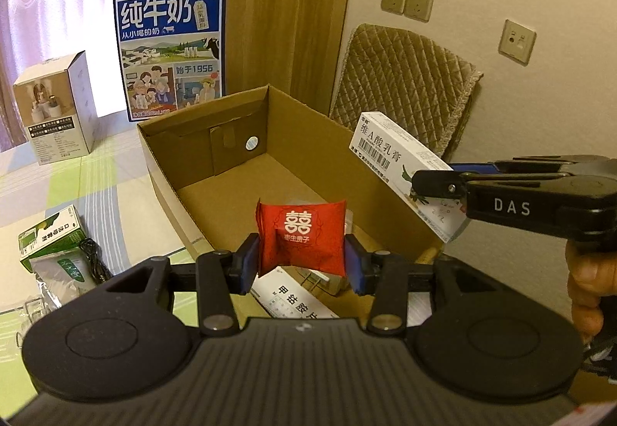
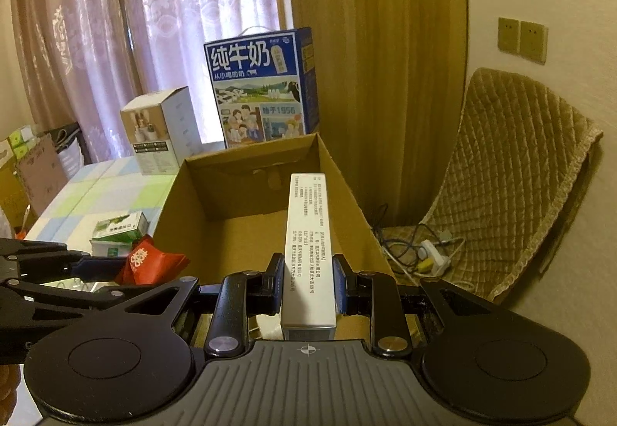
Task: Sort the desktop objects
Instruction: 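Lower both items into the cardboard box and open both tools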
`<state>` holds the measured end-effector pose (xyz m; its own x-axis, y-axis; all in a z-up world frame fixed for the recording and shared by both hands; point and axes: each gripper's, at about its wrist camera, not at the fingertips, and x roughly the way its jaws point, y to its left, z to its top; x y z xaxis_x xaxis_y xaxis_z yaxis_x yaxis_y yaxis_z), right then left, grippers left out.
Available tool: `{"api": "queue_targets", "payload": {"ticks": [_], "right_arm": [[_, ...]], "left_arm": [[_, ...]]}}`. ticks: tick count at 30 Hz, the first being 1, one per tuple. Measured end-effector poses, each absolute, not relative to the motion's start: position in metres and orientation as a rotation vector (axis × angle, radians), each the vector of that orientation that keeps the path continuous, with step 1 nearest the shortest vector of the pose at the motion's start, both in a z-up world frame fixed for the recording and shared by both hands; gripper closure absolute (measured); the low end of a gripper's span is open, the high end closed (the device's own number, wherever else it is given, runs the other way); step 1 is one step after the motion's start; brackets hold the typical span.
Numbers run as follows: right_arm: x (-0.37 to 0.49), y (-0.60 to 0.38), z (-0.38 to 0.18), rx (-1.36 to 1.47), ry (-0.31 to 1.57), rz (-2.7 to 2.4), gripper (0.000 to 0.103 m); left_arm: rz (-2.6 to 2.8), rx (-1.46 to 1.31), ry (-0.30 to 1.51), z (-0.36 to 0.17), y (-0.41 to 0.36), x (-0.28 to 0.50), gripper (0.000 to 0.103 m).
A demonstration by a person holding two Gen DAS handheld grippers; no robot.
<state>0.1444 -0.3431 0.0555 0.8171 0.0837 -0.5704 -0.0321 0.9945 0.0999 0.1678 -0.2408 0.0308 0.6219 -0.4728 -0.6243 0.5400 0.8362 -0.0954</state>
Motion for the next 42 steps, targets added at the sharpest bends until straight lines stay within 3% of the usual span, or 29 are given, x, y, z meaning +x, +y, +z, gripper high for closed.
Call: {"api": "queue_targets", "payload": {"ticks": [20,21,22,23,24,42], "right_arm": [[0.216,-0.336,0.047,0.056,0.626,0.087,0.08],[0.22,-0.336,0.047,0.058,0.628,0.088,0.08],[0.224,-0.336,0.046,0.059,0.631,0.09,0.08],[0.227,-0.336,0.046,0.059,0.633,0.091,0.08],[0.229,-0.335,0.046,0.059,0.634,0.092,0.08],[0.251,-0.316,0.034,0.052,0.643,0.134,0.079]], "left_arm": [[-0.536,0.067,0.693,0.021,-0.25,0.229,0.063],[-0.532,0.062,0.692,0.022,-0.25,0.233,0.062],[-0.521,0.057,0.689,0.022,-0.25,0.238,0.056],[-0.506,0.055,0.69,0.022,-0.25,0.244,0.045],[-0.494,0.053,0.693,0.022,-0.25,0.248,0.043],[-0.473,0.061,0.648,0.025,-0.213,0.226,0.043]]}}
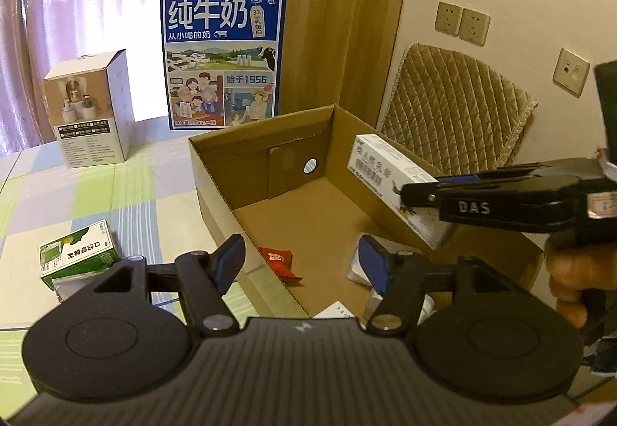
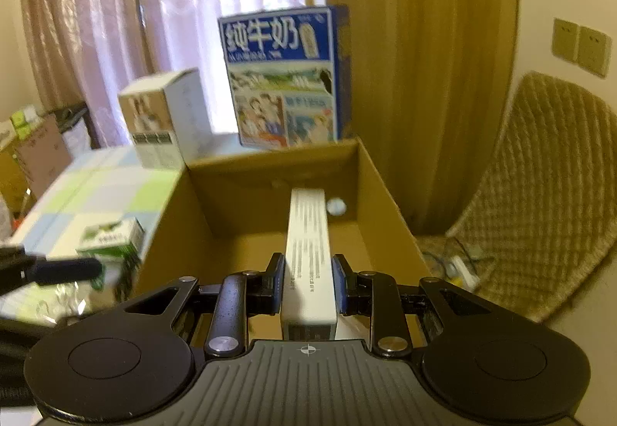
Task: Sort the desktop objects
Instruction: 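Lower both items into the cardboard box and open both tools, then move both tools back over the table items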
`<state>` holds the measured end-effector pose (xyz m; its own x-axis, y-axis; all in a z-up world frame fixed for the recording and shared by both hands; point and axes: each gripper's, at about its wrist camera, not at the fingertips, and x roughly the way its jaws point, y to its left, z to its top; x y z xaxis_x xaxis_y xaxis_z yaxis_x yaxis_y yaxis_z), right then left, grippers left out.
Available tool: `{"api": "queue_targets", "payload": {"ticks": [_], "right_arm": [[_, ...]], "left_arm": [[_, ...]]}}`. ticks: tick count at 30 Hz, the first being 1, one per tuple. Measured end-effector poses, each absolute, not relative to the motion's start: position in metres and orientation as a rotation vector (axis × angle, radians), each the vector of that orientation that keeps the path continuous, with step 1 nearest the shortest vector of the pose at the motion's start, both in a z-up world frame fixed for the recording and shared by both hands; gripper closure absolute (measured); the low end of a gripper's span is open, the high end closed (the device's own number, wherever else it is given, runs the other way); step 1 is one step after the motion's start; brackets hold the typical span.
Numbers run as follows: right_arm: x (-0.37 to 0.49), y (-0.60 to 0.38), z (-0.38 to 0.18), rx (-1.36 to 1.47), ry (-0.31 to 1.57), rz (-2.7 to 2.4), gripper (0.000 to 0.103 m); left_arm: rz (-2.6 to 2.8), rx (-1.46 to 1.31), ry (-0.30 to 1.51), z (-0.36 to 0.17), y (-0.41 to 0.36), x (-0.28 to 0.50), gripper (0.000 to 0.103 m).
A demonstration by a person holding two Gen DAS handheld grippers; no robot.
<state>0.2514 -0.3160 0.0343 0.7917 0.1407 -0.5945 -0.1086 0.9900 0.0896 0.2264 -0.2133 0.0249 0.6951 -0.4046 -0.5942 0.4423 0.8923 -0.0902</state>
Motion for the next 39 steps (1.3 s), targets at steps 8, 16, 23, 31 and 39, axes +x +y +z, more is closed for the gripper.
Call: {"api": "queue_targets", "payload": {"ticks": [8,16,23,31,39], "right_arm": [[0.244,-0.322,0.039,0.133,0.636,0.142,0.032],[0.193,-0.313,0.046,0.179,0.636,0.148,0.032],[0.14,-0.265,0.067,0.185,0.585,0.238,0.029],[0.103,-0.198,0.066,0.189,0.622,0.358,0.02],[0.105,-0.146,0.037,0.136,0.706,0.429,0.019]], "left_arm": [[-0.434,0.065,0.64,0.029,-0.195,0.217,0.043],[-0.358,0.04,0.664,0.023,-0.148,0.187,0.043],[-0.266,0.039,0.681,0.024,-0.096,0.147,0.041],[-0.142,0.016,0.708,0.022,-0.024,0.1,0.031],[-0.076,0.007,0.736,0.022,0.03,0.078,0.027]]}}
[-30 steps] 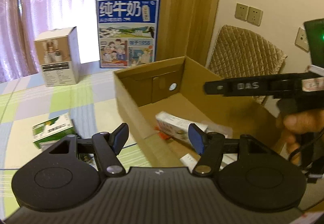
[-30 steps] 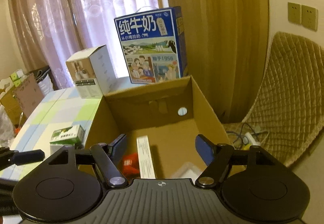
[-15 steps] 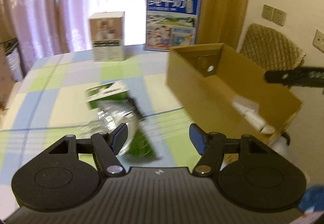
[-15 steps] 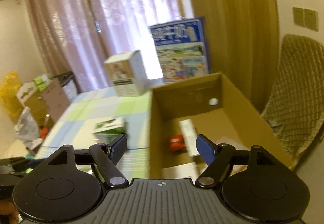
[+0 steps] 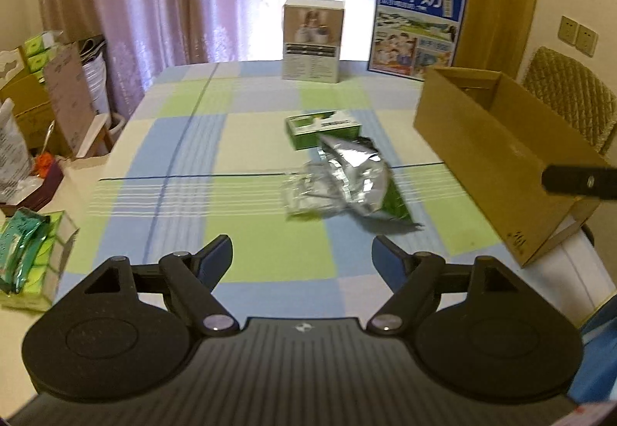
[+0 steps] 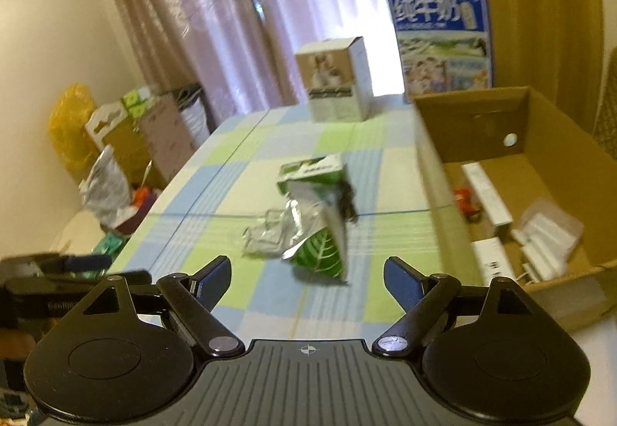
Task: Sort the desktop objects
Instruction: 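Move both tools back over the table items, then grasp the silver foil tea bag with the right tool while the left tool grasps the clear-packaged wire rack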
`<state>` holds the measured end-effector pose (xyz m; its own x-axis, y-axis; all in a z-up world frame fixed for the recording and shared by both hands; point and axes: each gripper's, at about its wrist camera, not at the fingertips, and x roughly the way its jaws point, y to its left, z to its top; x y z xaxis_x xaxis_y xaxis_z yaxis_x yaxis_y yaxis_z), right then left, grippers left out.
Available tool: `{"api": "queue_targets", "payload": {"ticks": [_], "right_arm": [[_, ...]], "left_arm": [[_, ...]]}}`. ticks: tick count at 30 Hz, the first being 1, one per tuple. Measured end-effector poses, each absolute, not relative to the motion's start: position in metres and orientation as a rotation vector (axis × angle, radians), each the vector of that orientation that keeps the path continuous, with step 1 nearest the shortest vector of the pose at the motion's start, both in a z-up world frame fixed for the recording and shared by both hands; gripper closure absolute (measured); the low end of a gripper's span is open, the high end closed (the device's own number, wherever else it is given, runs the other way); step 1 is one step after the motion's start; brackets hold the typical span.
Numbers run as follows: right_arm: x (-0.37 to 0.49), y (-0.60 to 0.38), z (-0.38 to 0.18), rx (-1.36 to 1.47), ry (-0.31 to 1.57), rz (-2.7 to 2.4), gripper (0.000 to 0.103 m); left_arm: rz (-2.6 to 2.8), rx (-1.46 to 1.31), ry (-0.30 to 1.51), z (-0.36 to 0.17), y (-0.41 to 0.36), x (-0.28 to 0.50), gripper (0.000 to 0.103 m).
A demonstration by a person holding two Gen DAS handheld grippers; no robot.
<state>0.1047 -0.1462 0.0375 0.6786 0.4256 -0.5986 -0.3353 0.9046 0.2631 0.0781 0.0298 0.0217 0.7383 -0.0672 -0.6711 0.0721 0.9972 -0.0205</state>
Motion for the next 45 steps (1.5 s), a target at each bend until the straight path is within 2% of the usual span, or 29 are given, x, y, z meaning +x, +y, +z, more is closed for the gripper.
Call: {"api": "queue_targets", "payload": {"ticks": [9,29,40,45], "right_arm": [[0.142,-0.131,-0.002,0.079,0.803,0.439,0.019],[0.229,-0.119,-0.075,0.054,0.907,0.467,0.019],[0.241,-0.123,-0.081,0.061,0.909,0.485,0.019],[0.251,-0.122,-0.079,0.098,0.879,0.478,0.019]], "left_arm": [[-0.081,0.015,0.769,0.007,0.051,0.106,0.027],[-0.106,-0.045,0.822,-0.057,0.017,0.224,0.027],[-0.146,-0.026,0.871,-0.092,0.001,0.259,0.028],[-0.109,-0.016,0.865,-0.093,0.013,0.259,0.029]]}}
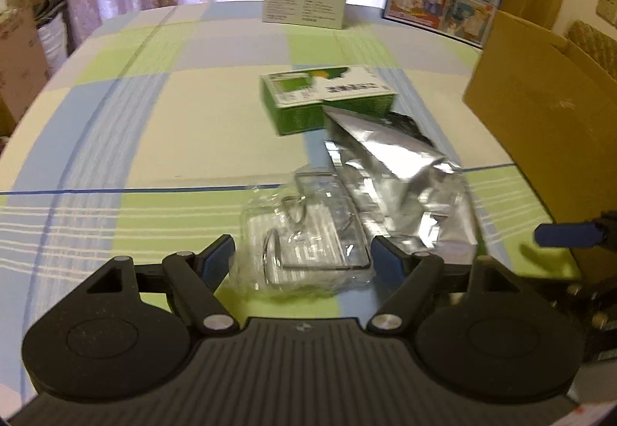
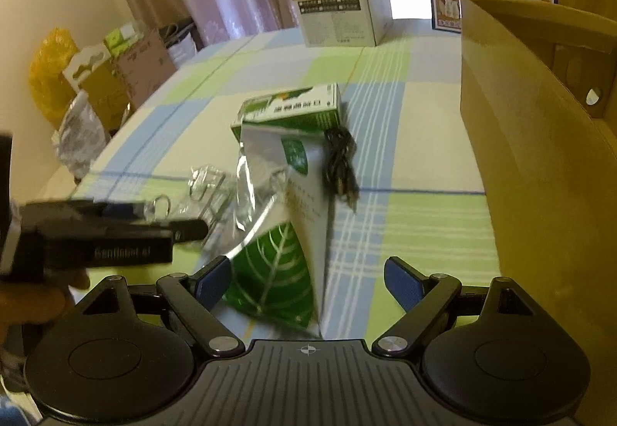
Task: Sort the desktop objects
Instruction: 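Grasp the silver foil tea bag with the right tool while the left tool grasps the clear-packaged wire rack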
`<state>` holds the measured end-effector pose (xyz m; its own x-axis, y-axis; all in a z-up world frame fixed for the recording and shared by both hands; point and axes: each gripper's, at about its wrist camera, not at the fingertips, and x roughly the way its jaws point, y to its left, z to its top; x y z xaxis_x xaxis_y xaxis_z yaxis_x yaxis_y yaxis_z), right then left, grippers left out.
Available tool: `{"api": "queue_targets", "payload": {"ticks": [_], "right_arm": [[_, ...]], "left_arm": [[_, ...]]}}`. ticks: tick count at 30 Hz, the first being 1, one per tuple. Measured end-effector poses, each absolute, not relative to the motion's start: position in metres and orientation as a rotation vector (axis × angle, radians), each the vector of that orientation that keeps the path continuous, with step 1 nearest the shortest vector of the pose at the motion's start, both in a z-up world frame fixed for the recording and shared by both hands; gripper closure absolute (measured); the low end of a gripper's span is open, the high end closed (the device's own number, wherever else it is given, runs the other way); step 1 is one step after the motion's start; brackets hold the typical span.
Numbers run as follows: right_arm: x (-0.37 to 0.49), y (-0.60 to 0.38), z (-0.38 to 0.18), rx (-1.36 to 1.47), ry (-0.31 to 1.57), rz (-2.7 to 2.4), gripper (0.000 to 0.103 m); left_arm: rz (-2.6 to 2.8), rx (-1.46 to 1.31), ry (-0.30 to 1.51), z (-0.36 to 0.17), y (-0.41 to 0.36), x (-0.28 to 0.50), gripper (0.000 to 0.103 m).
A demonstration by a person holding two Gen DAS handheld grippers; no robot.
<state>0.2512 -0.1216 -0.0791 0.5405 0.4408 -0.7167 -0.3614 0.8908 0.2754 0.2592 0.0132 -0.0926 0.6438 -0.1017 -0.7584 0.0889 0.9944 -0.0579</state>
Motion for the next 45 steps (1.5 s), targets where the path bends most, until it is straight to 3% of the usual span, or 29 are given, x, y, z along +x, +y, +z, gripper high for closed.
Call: {"api": "queue_targets", "payload": {"ticks": [10,17,24,25,27,30,35,45], "right_arm": [[0.275,-0.1,-0.087,0.081,0.897,0.492,0.019],[0.288,-0.079,-0.099,0.02,0.941,0.518,0.019],[0.291,-0.069,-0.106,-0.06,0.941,0.493,0.02],[0.291,-0.07,-0.107,-0.065,0.938,0.491,0.02],[0.289,-0.07,-0.106,-0.088,0.926,0.478,0.043],[0.283,-0.07,-0.103,-0.095,0.939,0.465,0.05],[0.262,-0.081,-0.097,-0.082,0.992,0.446,0.052],[0.19,-0.123,-0.086,-0.016,1.107,0.36,0.048]], "left_arm": [[-0.084,0.042,0.838,-0.093,0.022,0.256,0.029],[-0.105,0.002,0.846,-0.094,0.035,0.256,0.038],[-0.112,0.017,0.842,-0.095,0.035,0.257,0.04],[-0.111,0.02,0.843,-0.096,0.034,0.257,0.04],[-0.105,0.037,0.841,-0.098,0.033,0.258,0.039],[-0.099,0.078,0.843,-0.101,0.031,0.257,0.039],[-0.127,0.069,0.856,-0.099,0.03,0.25,0.048],[-0.25,0.211,0.938,-0.082,0.013,0.196,0.049]]}}
